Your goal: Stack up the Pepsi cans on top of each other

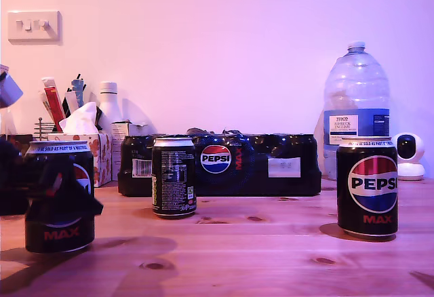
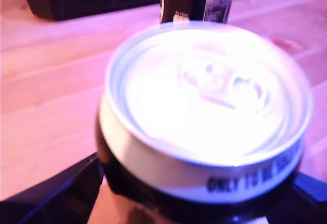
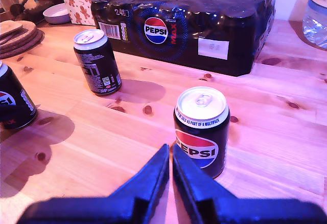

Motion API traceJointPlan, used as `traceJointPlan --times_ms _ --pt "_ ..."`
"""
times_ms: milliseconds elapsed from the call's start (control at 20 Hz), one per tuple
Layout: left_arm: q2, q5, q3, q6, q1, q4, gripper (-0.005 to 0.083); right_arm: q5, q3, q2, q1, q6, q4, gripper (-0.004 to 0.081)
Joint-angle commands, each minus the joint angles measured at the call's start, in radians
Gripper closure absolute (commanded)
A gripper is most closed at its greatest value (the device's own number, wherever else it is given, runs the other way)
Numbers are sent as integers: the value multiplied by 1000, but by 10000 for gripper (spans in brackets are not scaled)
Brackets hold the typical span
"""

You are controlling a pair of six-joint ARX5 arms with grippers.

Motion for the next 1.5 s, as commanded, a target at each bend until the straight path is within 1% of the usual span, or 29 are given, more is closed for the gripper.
traceJointPlan --times_ms 0,50,100,400,500,600,800,950,1150,1350,1450 --pt "2 5 -11 8 -2 3 -6 0 -15 6 4 0 12 782" --pt "2 5 -11 8 -2 2 -2 0 -15 6 4 0 12 782" --pt "2 4 -11 8 -2 -8 23 0 -15 6 4 0 13 782" --pt "-12 21 -11 9 -2 -27 307 1 -15 6 4 0 15 782" --pt "-12 24 -11 32 -2 -25 373 1 -15 6 4 0 15 782" --pt "-18 35 -10 53 -3 -21 384 1 -15 6 4 0 17 782" --pt "-59 71 25 52 -5 -21 384 1 -15 6 4 0 18 782" --pt "-108 98 80 48 -4 -72 384 1 -15 6 4 0 18 782" --pt "-163 123 205 50 -11 -186 384 1 -15 6 4 0 18 782" --pt "-174 139 378 53 -23 -311 384 1 -15 6 4 0 18 782" --pt "-172 150 469 67 -27 -401 384 1 -15 6 4 0 18 782"
